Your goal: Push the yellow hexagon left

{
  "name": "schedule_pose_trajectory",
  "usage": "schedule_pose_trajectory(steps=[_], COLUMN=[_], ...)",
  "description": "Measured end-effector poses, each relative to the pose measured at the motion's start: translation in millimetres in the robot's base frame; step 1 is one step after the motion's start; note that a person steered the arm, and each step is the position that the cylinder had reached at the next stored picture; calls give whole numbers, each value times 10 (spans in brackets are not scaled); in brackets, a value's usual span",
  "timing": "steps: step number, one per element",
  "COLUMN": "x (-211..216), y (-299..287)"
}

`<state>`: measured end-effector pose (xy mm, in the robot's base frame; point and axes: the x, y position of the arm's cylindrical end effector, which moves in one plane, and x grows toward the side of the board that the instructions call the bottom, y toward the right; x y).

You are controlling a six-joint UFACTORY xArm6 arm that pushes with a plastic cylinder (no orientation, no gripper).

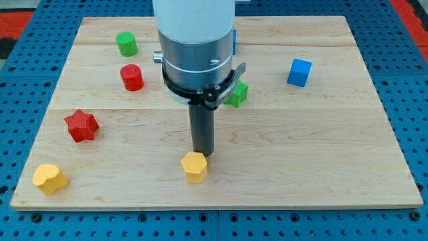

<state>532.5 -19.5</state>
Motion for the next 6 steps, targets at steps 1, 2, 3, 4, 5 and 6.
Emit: schedule_pose_trajectory(steps=[1,2,3,4,5,6], x=[110,133,145,373,497,440], y=[-36,-30,361,455,420,203])
